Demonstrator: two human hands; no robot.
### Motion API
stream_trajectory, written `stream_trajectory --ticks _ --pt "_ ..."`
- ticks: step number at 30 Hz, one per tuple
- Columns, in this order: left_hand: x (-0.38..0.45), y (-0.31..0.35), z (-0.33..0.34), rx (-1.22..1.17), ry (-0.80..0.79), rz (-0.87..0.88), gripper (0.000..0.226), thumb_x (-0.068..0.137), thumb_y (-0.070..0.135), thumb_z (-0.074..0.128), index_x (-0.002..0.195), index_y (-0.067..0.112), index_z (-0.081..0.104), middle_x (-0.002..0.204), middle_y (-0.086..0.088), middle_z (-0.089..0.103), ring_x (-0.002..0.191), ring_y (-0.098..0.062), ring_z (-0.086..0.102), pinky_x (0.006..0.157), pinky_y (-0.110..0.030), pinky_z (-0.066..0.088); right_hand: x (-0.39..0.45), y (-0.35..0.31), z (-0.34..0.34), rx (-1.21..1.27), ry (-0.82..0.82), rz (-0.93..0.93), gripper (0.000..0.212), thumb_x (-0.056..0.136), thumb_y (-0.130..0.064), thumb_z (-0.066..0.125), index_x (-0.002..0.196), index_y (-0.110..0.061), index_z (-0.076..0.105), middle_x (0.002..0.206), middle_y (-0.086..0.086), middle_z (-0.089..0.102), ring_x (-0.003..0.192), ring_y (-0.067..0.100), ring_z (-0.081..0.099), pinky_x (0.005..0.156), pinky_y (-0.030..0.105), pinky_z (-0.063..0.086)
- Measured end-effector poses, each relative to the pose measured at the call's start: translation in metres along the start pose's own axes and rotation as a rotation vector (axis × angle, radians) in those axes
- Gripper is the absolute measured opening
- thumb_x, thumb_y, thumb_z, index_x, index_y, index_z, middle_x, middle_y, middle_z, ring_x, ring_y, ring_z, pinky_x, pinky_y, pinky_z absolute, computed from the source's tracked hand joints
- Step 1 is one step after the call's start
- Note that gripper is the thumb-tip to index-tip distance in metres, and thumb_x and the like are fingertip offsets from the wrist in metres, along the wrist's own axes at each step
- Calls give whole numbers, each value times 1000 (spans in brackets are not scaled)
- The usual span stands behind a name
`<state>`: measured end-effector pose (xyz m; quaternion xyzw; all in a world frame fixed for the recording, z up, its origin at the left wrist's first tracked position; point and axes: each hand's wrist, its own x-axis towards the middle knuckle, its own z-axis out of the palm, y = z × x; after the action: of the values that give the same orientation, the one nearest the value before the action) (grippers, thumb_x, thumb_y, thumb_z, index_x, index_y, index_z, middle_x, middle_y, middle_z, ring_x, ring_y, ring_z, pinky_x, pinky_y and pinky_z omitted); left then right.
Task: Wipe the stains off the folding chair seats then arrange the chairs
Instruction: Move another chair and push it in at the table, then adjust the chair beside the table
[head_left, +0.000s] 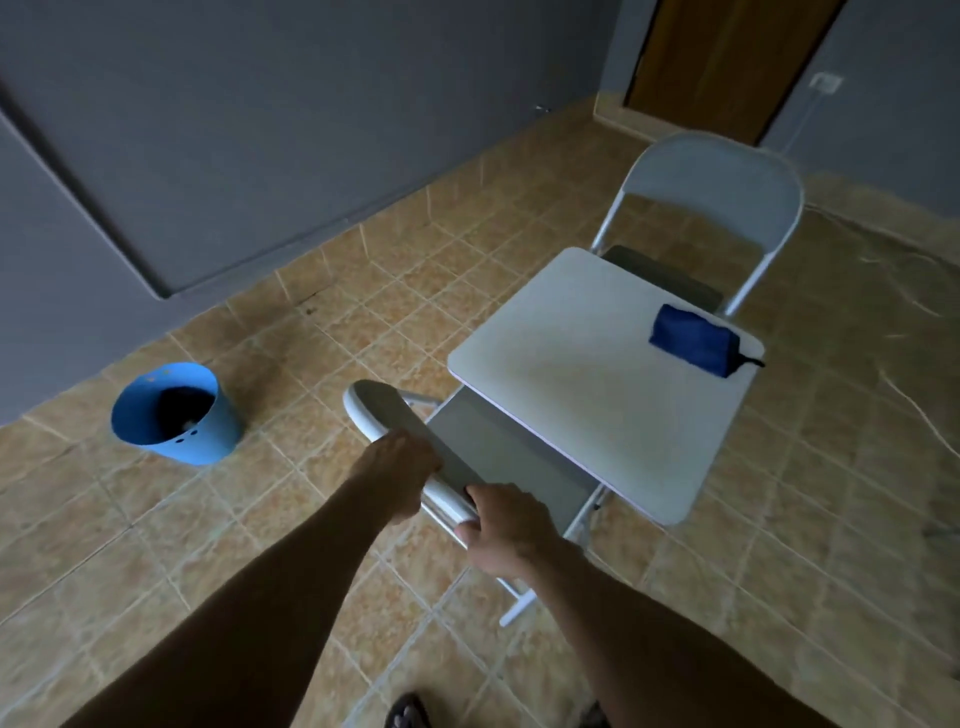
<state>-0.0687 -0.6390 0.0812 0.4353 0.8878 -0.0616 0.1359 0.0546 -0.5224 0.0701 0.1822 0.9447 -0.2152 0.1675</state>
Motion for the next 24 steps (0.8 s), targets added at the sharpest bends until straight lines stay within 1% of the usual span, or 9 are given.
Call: stream_trajectory --ticks 3,6,10,12,17,19,21,22,24 --pt "0 2 6 -20 2 52 43 89 15 53 131 25 58 135 4 56 130 -22 47 101 -31 43 0 8 -2 -3 -10 7 27 84 -42 59 99 -20 56 103 7 69 97 33 66 80 35 49" --pt "2 -2 13 -17 19 75 42 92 18 51 133 26 56 138 6 54 132 -21 43 104 -31 40 2 9 -2 7 5 6 27 83 -42 59 99 -20 58 102 7 69 96 33 66 80 34 49" --pt "7 -9 5 -65 31 39 40 92 18 54 131 28 58 133 8 58 129 -17 48 98 -29 44 6 4 -3 18 27 2 20 83 -39 59 90 -20 54 98 6 69 94 33 65 73 33 44" --pt "8 -6 3 -49 38 35 41 93 19 54 133 27 57 135 6 58 131 -18 47 102 -29 43 6 7 -3 35 29 4 22 82 -39 59 86 -20 50 96 6 69 92 34 65 71 32 41" --pt "8 -6 5 -113 11 -27 44 94 21 52 137 27 52 142 6 52 136 -17 41 109 -30 36 7 6 0 59 37 25 26 82 -41 60 97 -21 58 101 5 70 94 33 65 77 34 46" --pt "10 -6 1 -138 -16 -46 47 93 22 54 140 27 50 144 6 49 137 -17 40 109 -30 36 6 7 1 103 34 38 27 82 -43 60 99 -22 58 101 4 70 93 32 65 76 33 45" --pt "9 -5 -1 -182 -39 -53 52 89 17 56 140 26 49 143 5 50 136 -17 42 108 -30 39 4 13 3 192 21 57 28 82 -44 61 101 -24 59 101 2 71 93 29 65 77 32 46" --pt "10 -5 -3 -216 -57 -57 54 86 14 57 139 26 50 143 5 51 136 -17 43 109 -31 40 1 16 2 247 18 67 33 81 -45 61 106 -25 60 105 0 71 96 28 65 80 32 49" --pt "12 -4 -8 -285 -89 -56 53 85 11 54 136 25 53 141 5 53 135 -16 45 110 -32 40 -3 25 -2 329 40 92 51 79 -48 61 125 -25 59 121 0 69 111 26 63 94 37 50"
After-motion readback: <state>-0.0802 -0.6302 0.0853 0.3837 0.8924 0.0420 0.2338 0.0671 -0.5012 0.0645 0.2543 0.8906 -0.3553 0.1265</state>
